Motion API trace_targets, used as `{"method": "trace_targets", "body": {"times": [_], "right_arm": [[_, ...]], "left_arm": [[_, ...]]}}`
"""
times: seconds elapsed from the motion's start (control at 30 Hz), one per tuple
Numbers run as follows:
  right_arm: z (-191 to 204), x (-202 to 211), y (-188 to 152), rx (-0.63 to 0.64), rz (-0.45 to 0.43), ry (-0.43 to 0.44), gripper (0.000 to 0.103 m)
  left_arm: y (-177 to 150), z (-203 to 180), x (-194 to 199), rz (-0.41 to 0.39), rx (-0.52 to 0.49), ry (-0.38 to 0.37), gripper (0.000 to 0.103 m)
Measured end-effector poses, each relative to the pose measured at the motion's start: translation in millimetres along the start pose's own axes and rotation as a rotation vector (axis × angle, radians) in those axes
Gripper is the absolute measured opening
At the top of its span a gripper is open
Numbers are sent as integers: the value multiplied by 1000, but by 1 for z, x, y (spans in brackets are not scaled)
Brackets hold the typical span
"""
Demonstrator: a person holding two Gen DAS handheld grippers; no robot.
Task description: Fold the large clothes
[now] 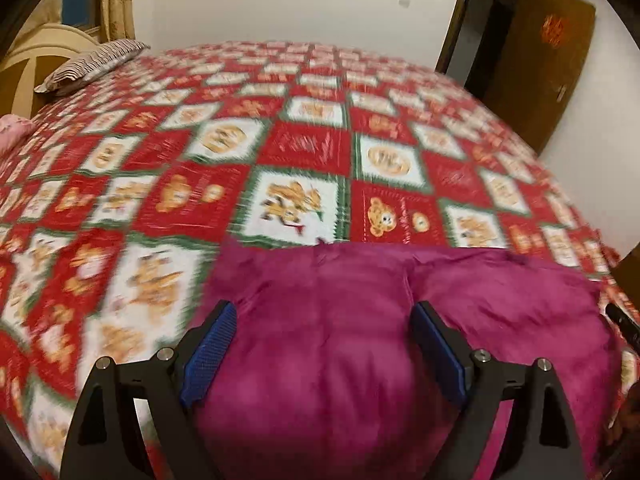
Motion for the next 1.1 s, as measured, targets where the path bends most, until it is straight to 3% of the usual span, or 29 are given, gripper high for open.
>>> {"method": "trace_targets", "body": {"times": [0.07,0.23,0.33,0.57,0.67,0.8,0.97,1.1], "right_arm": [[8,36,4,28,-75,10,30],[67,95,-22,137,-104,145,30],[109,98,-49,189,-80,225,30],[154,68,-89,269,-36,233,25],[156,53,-99,282,-22,208,25],[153,46,-107,271,-7,205,25],[154,43,-113,297,-23,194,25],[151,43,-113,269,-25,224,25]], "left_arm": [[-9,15,27,-34,9,5,89],[-46,46,73,-79,78,11,89],[-76,58,84,-71,116,62,89],[-122,71,89,-43,197,100,89],[-133,69,81,4,265,55,89],[-144,57,79,-3,345,-38,89],[-139,41,74,-35,321,-29,90],[-125,24,62,-44,361,-125,90]]}}
Point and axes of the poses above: each gripper's, at about its wrist camera, not at the fingertips, and x roughly against the way its jaws point, z to its left, y to its top, the point moved 7 cm from there along -x, roughly the way its jaws point, and after that the axes turned 7 degrees about y, right-handed, at the moved point
